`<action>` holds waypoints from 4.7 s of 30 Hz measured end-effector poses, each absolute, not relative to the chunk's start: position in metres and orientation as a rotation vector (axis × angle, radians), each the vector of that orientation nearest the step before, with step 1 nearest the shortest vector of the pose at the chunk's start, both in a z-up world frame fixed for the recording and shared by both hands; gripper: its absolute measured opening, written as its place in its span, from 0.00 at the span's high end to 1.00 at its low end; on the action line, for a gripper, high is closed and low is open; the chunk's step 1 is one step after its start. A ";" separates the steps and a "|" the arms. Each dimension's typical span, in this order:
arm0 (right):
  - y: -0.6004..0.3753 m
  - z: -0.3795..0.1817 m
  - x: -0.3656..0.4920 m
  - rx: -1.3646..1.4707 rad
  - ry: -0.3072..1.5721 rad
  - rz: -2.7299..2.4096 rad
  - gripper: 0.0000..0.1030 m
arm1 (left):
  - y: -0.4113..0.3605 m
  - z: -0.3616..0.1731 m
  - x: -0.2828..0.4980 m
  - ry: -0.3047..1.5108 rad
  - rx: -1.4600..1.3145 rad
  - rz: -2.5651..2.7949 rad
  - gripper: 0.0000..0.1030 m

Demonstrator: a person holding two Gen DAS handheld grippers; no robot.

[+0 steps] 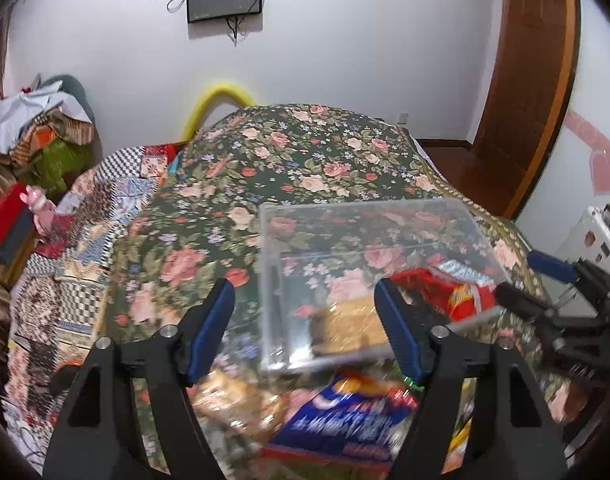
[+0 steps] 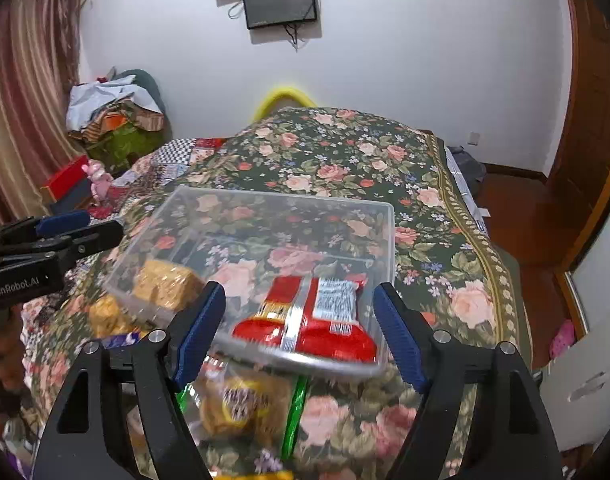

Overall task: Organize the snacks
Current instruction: 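Carry both snacks into the clear box and open both tools, then grasp the green-zip cookie bag with the right tool while the left grasps a cookie pack, then lower both held bags into the clear box and open both tools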

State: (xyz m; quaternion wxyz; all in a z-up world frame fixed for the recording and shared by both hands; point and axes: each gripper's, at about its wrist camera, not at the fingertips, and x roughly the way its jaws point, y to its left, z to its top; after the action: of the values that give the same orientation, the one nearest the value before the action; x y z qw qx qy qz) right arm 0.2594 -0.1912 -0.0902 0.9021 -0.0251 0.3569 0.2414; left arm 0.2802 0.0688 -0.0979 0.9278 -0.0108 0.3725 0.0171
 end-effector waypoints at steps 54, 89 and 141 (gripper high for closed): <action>-0.153 -0.175 0.233 -0.176 0.962 0.586 0.43 | 0.134 -0.222 0.253 0.970 -0.138 0.050 0.25; -0.192 -0.076 0.225 -0.009 0.705 0.599 0.59 | 0.087 -0.093 0.249 0.707 -0.127 0.009 0.25; -0.192 -0.070 0.208 -0.101 0.743 0.562 0.23 | 0.063 -0.081 0.208 0.751 -0.063 -0.014 0.16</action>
State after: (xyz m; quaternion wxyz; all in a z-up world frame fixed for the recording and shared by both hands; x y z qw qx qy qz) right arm 0.2077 -0.1925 -0.0699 0.8923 -0.0486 0.3579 0.2708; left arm 0.2085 0.0633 -0.0811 0.9299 -0.0307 0.3665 -0.0069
